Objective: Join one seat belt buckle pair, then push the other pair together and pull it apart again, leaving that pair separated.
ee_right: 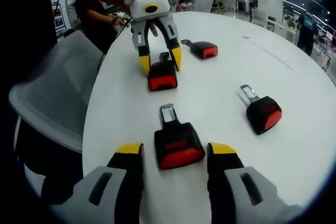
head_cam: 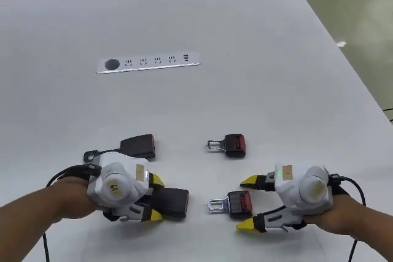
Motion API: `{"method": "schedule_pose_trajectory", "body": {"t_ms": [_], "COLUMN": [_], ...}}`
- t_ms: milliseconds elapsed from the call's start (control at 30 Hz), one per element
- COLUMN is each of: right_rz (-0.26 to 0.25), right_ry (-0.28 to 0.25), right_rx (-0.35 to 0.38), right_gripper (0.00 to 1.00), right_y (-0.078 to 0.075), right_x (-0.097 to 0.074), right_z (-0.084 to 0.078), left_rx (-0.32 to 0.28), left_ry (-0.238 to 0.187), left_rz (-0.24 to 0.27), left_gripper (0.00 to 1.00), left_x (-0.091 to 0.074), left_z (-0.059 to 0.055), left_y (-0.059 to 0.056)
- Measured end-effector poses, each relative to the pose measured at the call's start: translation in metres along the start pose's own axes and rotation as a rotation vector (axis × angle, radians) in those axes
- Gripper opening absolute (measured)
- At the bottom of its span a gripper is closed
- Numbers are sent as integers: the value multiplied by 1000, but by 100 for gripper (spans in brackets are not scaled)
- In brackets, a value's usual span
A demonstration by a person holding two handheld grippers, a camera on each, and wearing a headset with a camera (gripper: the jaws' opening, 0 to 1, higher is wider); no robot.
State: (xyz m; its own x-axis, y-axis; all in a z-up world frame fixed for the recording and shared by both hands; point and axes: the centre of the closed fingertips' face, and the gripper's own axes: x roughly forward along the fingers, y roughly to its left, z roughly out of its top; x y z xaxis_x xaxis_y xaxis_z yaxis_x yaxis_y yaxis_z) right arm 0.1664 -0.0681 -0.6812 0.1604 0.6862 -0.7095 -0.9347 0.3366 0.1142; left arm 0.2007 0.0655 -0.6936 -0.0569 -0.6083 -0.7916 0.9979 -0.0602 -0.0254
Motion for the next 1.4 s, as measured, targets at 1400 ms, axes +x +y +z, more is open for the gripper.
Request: {"method": "schedule_pose_trajectory", "body": {"t_ms": [1400], "right_rz": [-48], "right_ry": [107], "right_rx": [-21], "right_gripper": [34], "right_y": [-11], "right_x": [13], "right_z": [-5], "left_rx": [-134], "left_ry": [105], "left_rz": [81], "left_gripper": [34], "left_x": [-24], "left_z": [-31], "left_y": [-11]}}
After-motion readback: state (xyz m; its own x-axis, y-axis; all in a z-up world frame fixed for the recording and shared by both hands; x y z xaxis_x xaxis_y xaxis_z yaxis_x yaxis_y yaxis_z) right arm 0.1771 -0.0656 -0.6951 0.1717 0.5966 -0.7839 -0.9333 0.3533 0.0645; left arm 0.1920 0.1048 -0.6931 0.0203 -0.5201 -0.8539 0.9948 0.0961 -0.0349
